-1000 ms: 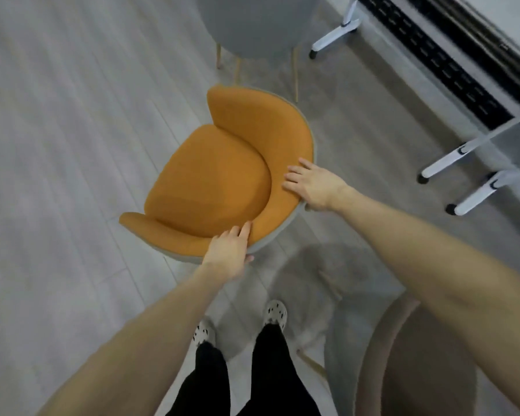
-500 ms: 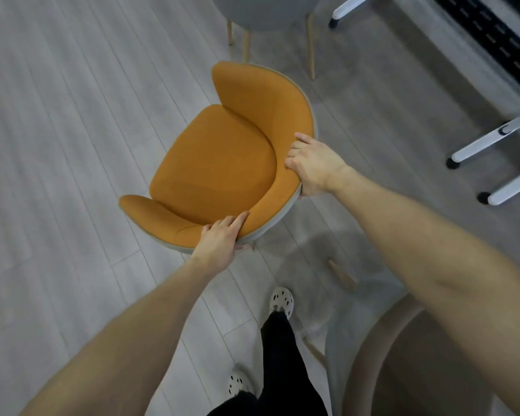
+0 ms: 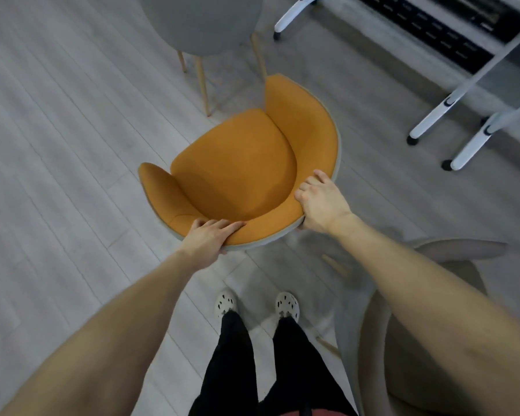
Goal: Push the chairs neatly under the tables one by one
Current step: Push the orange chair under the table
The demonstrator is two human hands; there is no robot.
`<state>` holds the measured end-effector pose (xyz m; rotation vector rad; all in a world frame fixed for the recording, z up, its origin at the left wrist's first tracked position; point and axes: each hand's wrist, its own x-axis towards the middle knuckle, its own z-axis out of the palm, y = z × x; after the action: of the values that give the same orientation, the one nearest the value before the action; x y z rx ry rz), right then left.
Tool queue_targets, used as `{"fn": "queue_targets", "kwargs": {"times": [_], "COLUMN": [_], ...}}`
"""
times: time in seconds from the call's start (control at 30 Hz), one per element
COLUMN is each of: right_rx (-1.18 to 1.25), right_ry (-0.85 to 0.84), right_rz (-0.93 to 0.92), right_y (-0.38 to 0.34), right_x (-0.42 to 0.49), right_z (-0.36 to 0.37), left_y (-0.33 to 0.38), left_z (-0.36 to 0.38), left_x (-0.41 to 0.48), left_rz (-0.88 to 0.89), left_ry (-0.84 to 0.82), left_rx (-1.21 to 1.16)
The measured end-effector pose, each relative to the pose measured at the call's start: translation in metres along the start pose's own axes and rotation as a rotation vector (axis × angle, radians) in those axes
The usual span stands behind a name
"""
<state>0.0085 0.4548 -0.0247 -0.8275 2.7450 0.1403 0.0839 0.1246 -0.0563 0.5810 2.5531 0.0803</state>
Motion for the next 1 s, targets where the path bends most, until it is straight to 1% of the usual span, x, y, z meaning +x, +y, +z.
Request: {"fn": "queue_targets", "kwargs": {"times": [0.13, 0.23, 0.37, 0.47, 0.53, 0.6, 0.67, 0.7, 0.73, 0.77, 0.8, 0.83, 0.87, 0.9, 0.93, 1.0], "right_rx": [0.080, 0.169, 0.272, 0.304, 0.327, 0.363, 0.450, 0.514, 0.590, 0.654, 0.669, 0.635, 0.587, 0.574, 0.618, 0.798], "right_ry": [0.006, 0.025, 0.054, 0.077, 0.083, 0.039, -0.047, -0.047, -0.005, 0.082, 0.200, 0.330, 0.431, 0.478, 0.463, 0.357], "right_rz": [0.225, 0.388, 0.619, 0.787, 0.887, 0.949, 0.943, 0.941, 0.974, 1.048, 1.159, 1.295, 1.433, 1.553, 1.646, 1.772], "right_y": [-0.015, -0.035, -0.068, -0.094, -0.112, -0.121, -0.124, -0.125, -0.126, -0.129, -0.132, -0.136, -0.139, -0.141, -0.141, -0.136], "right_x": [-0.023, -0.024, -0.002, 0.025, 0.042, 0.058, 0.066, 0.067, 0.067, 0.067, 0.064, 0.060, 0.056, 0.051, 0.047, 0.046], "right_z": [0.007, 0.010, 0.006, 0.005, 0.002, -0.008, -0.020, -0.026, -0.030, -0.033, -0.033, -0.032, -0.031, -0.030, -0.027, -0.023], "left_y": [-0.020, -0.042, -0.071, -0.098, -0.112, -0.122, -0.133, -0.138, -0.142, -0.142, -0.140, -0.135, -0.128, -0.120, -0.111, -0.096], "left_z": [-0.031, -0.059, -0.101, -0.131, -0.149, -0.164, -0.173, -0.175, -0.175, -0.174, -0.171, -0.168, -0.166, -0.164, -0.162, -0.155], "left_x": [0.035, 0.068, 0.127, 0.168, 0.186, 0.195, 0.198, 0.197, 0.195, 0.191, 0.187, 0.183, 0.180, 0.179, 0.179, 0.187], "left_rz": [0.091, 0.135, 0.225, 0.320, 0.365, 0.403, 0.402, 0.380, 0.344, 0.292, 0.230, 0.148, 0.063, -0.014, -0.077, -0.185], "left_ry": [0.008, 0.050, 0.056, 0.035, 0.042, 0.052, 0.040, 0.066, 0.121, 0.188, 0.225, 0.207, 0.148, 0.079, 0.023, -0.049], "left_rx": [0.179, 0.318, 0.401, 0.455, 0.432, 0.364, 0.226, 0.122, 0.008, -0.110, -0.222, -0.320, -0.407, -0.489, -0.564, -0.638]}}
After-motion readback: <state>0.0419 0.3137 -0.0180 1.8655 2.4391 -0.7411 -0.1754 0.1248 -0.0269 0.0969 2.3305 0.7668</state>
